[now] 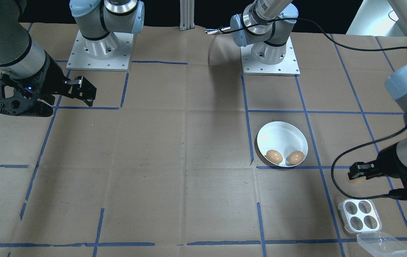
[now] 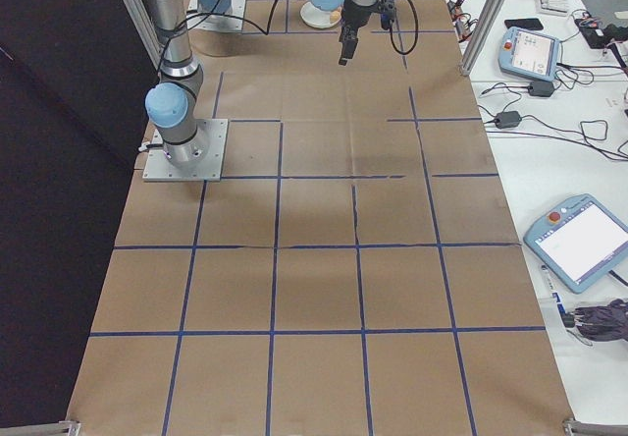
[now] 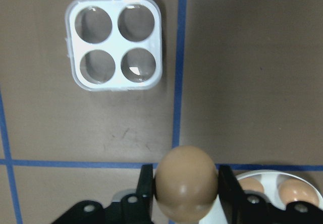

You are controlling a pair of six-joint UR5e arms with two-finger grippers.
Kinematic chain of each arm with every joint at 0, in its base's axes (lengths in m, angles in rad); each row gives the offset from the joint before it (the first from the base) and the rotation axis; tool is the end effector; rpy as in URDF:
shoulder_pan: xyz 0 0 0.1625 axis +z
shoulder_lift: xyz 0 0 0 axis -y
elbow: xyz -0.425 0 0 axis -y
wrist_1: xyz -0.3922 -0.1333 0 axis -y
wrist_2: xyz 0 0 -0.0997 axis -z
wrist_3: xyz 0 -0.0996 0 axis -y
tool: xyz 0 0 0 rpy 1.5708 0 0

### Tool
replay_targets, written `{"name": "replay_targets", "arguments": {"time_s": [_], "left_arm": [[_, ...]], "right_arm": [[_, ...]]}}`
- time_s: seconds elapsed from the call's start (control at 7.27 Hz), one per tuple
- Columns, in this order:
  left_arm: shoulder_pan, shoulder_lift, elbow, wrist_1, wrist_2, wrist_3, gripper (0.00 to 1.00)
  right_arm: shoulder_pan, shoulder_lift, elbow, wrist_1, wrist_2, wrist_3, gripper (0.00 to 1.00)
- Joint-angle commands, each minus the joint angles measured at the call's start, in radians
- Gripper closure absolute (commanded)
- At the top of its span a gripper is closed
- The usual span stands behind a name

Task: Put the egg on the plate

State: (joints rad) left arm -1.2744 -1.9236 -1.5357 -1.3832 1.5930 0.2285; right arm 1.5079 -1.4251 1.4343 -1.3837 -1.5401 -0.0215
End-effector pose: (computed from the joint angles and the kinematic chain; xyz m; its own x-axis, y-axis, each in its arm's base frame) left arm 0.0514 -0.6173 0.3271 -0.9977 -0.0669 0.0079 -0.0653 0.9892 0.1314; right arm 0.1026 -0.5398 0.4623 -0.9983 0.0477 -0.0343 0.0402 0.9801 0.1943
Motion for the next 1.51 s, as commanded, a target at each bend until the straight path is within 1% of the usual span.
{"name": "replay_targets", "arguments": {"time_s": [0.0,0.28,0.41,0.55,0.69,0.83,0.96,1.1,1.24,1.38], "left_arm": [[-0.101,0.078,-0.154,0.013,-0.001,-0.122,0.81],[-0.111,0.042,-0.292,0.164,0.004,-0.117,0.82],[-0.109,0.035,-0.352,0.268,0.011,-0.109,0.82],[-0.108,0.043,-0.375,0.291,0.015,-0.109,0.79],[-0.108,0.054,-0.380,0.290,0.016,-0.109,0.60],[-0.108,0.052,-0.380,0.285,0.016,-0.109,0.08],[-0.109,0.066,-0.376,0.271,0.016,-0.109,0.00],[-0.109,0.089,-0.362,0.242,0.019,-0.109,0.00],[-0.108,0.133,-0.348,0.219,0.031,-0.109,0.00],[-0.109,0.177,-0.324,0.167,0.031,-0.118,0.00]], "right_arm": [[0.000,0.000,0.000,0.000,0.000,0.000,0.00],[0.000,0.000,0.000,0.000,0.000,0.000,0.00],[0.000,0.000,0.000,0.000,0.000,0.000,0.00],[0.000,0.000,0.000,0.000,0.000,0.000,0.00],[0.000,0.000,0.000,0.000,0.000,0.000,0.00],[0.000,0.000,0.000,0.000,0.000,0.000,0.00],[0.000,0.000,0.000,0.000,0.000,0.000,0.00],[0.000,0.000,0.000,0.000,0.000,0.000,0.00],[0.000,0.000,0.000,0.000,0.000,0.000,0.00],[0.000,0.000,0.000,0.000,0.000,0.000,0.00]]}}
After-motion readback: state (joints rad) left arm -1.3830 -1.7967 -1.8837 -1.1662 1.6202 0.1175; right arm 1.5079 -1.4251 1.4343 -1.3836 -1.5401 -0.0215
